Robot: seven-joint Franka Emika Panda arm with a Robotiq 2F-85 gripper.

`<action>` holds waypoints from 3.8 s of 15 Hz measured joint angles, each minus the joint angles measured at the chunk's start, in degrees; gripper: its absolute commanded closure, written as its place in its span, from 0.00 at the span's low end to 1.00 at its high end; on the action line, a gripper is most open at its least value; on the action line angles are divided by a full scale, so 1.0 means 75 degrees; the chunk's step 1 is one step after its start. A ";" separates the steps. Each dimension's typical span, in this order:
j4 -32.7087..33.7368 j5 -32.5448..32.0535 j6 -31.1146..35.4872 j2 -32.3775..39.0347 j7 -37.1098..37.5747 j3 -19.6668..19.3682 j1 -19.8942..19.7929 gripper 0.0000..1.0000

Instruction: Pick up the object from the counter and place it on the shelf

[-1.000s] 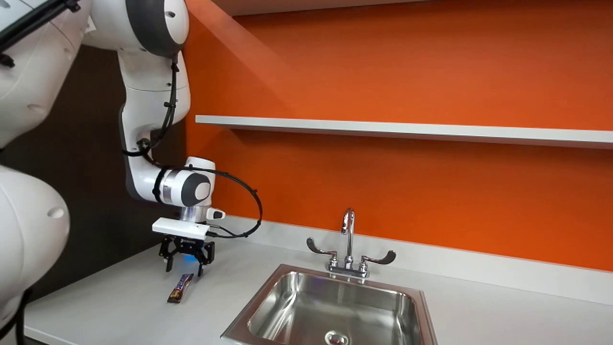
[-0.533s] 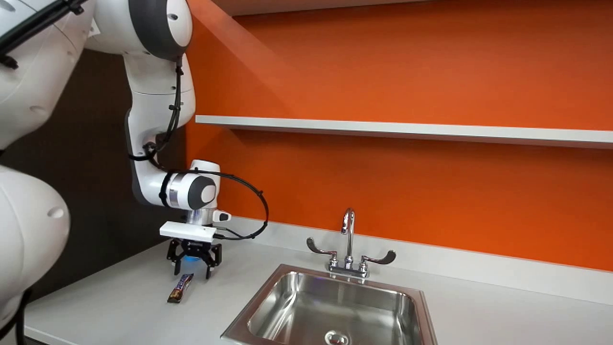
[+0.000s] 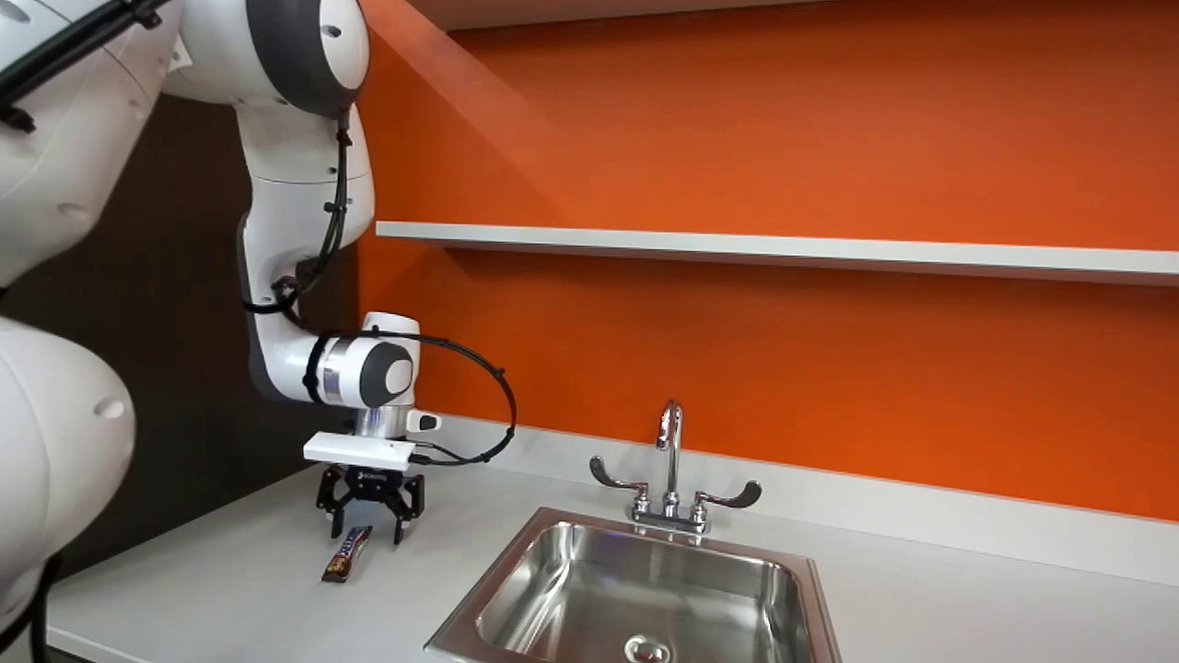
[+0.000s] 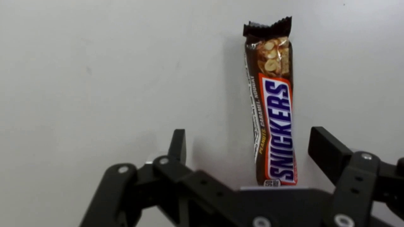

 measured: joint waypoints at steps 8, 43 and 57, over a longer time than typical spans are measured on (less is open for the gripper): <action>-0.0196 -0.0015 -0.0003 0.0000 0.0002 0.0018 0.0094 0.00; -0.0231 -0.0015 -0.0030 0.0009 0.0295 0.0050 0.0226 0.95; -0.0882 0.0190 -0.1594 -0.2184 0.1194 0.0049 0.0220 0.95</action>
